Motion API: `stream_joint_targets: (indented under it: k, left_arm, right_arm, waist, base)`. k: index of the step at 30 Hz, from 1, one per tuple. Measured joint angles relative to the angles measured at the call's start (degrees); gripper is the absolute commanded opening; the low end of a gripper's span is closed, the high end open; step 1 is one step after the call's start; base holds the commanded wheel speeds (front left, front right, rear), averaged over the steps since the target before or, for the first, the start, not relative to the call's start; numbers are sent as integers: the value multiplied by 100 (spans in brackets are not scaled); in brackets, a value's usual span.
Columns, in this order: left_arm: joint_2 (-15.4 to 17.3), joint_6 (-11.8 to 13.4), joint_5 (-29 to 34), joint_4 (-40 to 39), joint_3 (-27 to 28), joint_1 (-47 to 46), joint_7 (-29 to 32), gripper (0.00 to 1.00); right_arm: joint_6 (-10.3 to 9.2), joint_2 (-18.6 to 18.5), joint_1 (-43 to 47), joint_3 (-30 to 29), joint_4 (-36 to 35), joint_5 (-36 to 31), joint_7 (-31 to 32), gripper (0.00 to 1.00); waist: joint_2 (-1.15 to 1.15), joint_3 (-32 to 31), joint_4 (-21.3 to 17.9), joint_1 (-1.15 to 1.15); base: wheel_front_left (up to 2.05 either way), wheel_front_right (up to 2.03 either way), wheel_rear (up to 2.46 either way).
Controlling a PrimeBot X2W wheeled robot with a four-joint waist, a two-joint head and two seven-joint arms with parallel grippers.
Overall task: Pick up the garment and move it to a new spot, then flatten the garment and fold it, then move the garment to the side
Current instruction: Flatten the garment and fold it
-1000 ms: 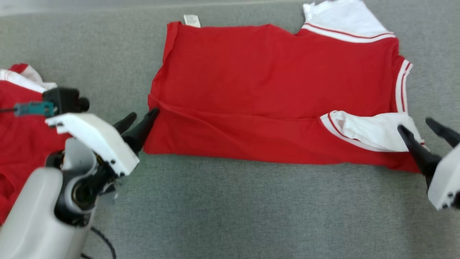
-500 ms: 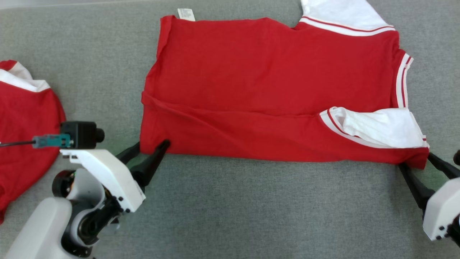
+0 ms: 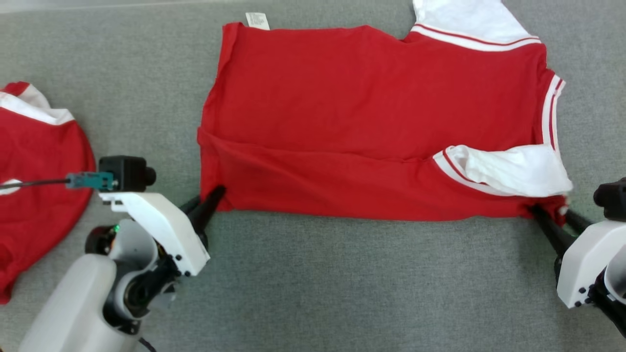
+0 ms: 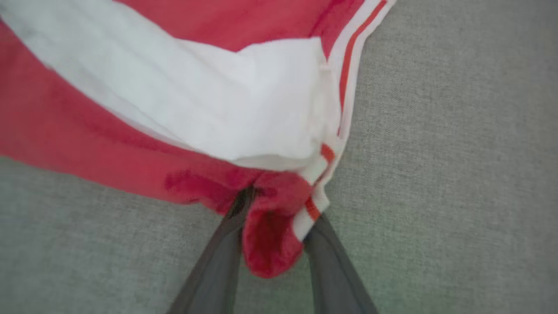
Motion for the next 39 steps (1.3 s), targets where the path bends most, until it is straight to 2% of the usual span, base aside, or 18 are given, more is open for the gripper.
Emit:
stream_joint_targets:
  k: [3, 5, 8, 13, 17, 18, 19, 20, 24, 26, 31, 33, 35, 38, 39]
  left_arm:
    - [-107, -57, -188, -24, 8, 153, -46, 0]
    - [-140, -58, -331, -212, 49, 399, -74, 0]
    - [-104, -27, -553, -749, 126, 914, -37, 0]
    - [48, 196, -701, -1813, 118, 1984, 41, 0]
    - [30, 312, -702, -2119, -77, 2754, -38, 0]
    - [-5, 326, -701, -2107, -105, 2878, -99, 24]
    - [-26, 331, -662, -2073, -132, 2934, -172, 87]
    - [-42, 334, -615, -2018, -159, 2956, -222, 100]
    - [-125, 305, -564, -1923, -238, 2988, -337, 100]
    - [-99, 323, -567, -1994, -133, 2993, -380, 100]
    - [247, 467, -558, -2458, 439, 2819, -458, 100]
    - [310, 510, -404, -2510, 520, 2385, -448, 100]
    - [224, 545, -337, -2429, 468, 1851, -388, 100]
    - [145, 519, 54, -1983, 205, 1034, -337, 100]
    - [30, 491, 76, -1823, 122, 777, -331, 100]
  right_arm:
    - [10, -297, 5, 218, -9, 591, 73, 0]
    - [19, -694, 87, 275, -104, 914, 159, 0]
    - [19, -1290, 324, 261, -380, 1430, 408, 0]
    - [20, -2209, 1062, -34, -816, 2382, 1087, 0]
    - [20, -2453, 1703, -310, -921, 2676, 1244, 0]
    - [20, -2435, 1827, -349, -914, 2687, 1235, 2]
    - [20, -2405, 1936, -359, -904, 2665, 1188, 47]
    - [20, -2375, 2029, -364, -880, 2584, 1129, 100]
    - [20, -2143, 2293, -528, -713, 2319, 1010, 100]
    - [19, -2156, 2363, -777, -766, 2206, 924, 100]
    - [19, -2268, 2308, -1633, -1311, 2252, 795, 100]
    - [18, -2269, 1964, -1853, -1433, 2168, 784, 100]
    - [20, -2262, 1497, -1838, -1502, 2017, 793, 100]
    - [20, -2128, 584, -1623, -1293, 1641, 869, 100]
    - [20, -2024, 237, -1507, -1161, 1469, 891, 100]
  waist:
    - [0, -140, 19, 1]
    - [0, -256, 37, 1]
    - [0, -445, 72, 1]
    - [0, -654, 190, 0]
    - [0, -671, 293, 0]
    - [0, -665, 314, 0]
    - [0, -661, 336, 1]
    - [0, -662, 354, 0]
    - [0, -716, 388, 0]
    - [0, -760, 386, 0]
    - [0, -709, 366, 0]
    - [0, -619, 386, 0]
    - [0, -502, 429, 1]
    - [0, -286, 524, 1]
    - [0, -204, 561, 1]
  base:
    - [0, 0, 0]
    - [0, 0, 0]
    - [0, 0, 0]
    - [0, 0, 0]
    - [0, 0, 0]
    - [0, 0, 0]
    - [0, 0, 0]
    - [0, 0, 0]
    - [0, 0, 0]
    - [0, 0, 0]
    - [0, 0, 0]
    - [0, 0, 0]
    - [0, 0, 0]
    - [0, 0, 0]
    - [0, 0, 0]
